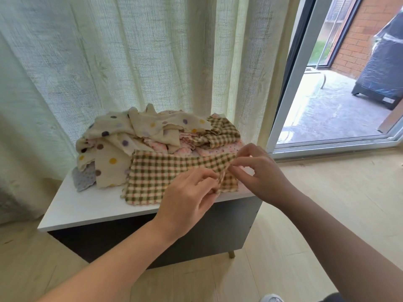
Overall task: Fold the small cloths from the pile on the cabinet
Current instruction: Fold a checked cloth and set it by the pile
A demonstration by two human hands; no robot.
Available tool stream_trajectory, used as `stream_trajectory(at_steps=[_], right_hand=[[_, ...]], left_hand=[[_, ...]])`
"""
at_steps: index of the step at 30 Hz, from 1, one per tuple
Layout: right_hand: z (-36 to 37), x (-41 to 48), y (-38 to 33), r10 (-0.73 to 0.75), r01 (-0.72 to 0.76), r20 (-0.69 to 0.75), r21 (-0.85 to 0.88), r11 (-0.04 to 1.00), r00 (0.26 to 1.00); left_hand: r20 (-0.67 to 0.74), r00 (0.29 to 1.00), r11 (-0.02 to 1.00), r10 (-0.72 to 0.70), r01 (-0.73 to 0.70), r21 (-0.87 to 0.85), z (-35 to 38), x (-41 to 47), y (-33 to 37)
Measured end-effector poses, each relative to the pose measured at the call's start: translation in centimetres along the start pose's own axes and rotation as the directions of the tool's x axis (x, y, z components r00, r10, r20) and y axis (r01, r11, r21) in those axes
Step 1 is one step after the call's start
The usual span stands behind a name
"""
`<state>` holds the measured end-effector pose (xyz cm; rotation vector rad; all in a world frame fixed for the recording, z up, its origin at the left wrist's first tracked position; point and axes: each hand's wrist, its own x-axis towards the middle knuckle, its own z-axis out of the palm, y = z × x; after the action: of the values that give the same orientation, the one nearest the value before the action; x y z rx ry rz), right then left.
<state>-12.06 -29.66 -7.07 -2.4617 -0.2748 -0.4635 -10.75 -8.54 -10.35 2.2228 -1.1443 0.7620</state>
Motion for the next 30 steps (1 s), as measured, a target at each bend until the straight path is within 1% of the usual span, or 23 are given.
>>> stream_trajectory(at_steps=[3, 6, 8, 11, 13, 15, 19, 23, 25, 28, 30], right_hand=[[-0.3, 0.1, -0.8, -0.048, 0.043, -0.067, -0.076, 0.996, 0.997], [-0.1, 0.2, -1.6, -0.047, 0.046, -0.121, -0.015, 0.999, 0.992], [0.3, 0.1, -2.1, -0.004, 0.015, -0.171, 0.065, 0.998, 0.985], [0.5, 0.0, -2.6, 0.162, -0.122, -0.201, 0.195, 0.973, 0.966], [0.7, 0.0, -2.7, 0.235, -0.183, -0.199, 0.25, 0.951, 0.951], [0.7, 0.1, -2.8, 0.252, -0.198, -0.188, 0.264, 0.944, 0.949], [0.6, -0.1, -3.2, 0.221, -0.176, -0.123, 0.299, 0.938, 0.968], [0.5, -0.1, -3.2, 0.233, -0.197, -0.063, 0.35, 0.916, 0.97], [0.2, -0.2, -3.4, 0.198, -0.172, -0.027, 0.397, 0.902, 0.98], [-0.2, -0.3, -3.5, 0.129, -0.117, -0.005, 0.384, 0.916, 0.992], [-0.3, -0.3, -3.6, 0.123, -0.115, 0.001, 0.359, 0.926, 0.992]], left_hand=[[-0.016, 0.996, 0.994, -0.086, 0.085, -0.069, -0.4, 0.2, 0.3], [-0.034, 0.992, 0.988, -0.119, 0.115, -0.101, -0.6, 0.4, 0.8], [-0.061, 0.992, 0.99, -0.111, 0.105, -0.094, -0.7, 0.6, 1.0], [-0.099, 0.993, 0.995, -0.068, 0.06, -0.084, -0.8, 0.8, 1.5], [-0.114, 0.989, 0.992, -0.093, 0.082, -0.098, -0.7, 0.9, 1.8], [-0.116, 0.983, 0.987, -0.14, 0.129, -0.101, -0.5, 0.9, 1.9], [-0.122, 0.961, 0.965, -0.249, 0.235, -0.117, -0.6, 1.0, 1.7], [-0.115, 0.945, 0.949, -0.305, 0.292, -0.121, -1.2, 1.2, 1.7], [-0.107, 0.931, 0.933, -0.35, 0.336, -0.126, -1.3, 1.2, 1.6], [-0.087, 0.908, 0.906, -0.411, 0.396, -0.148, -1.5, 1.2, 1.5], [-0.072, 0.899, 0.894, -0.433, 0.418, -0.158, -1.5, 1.2, 1.4]])
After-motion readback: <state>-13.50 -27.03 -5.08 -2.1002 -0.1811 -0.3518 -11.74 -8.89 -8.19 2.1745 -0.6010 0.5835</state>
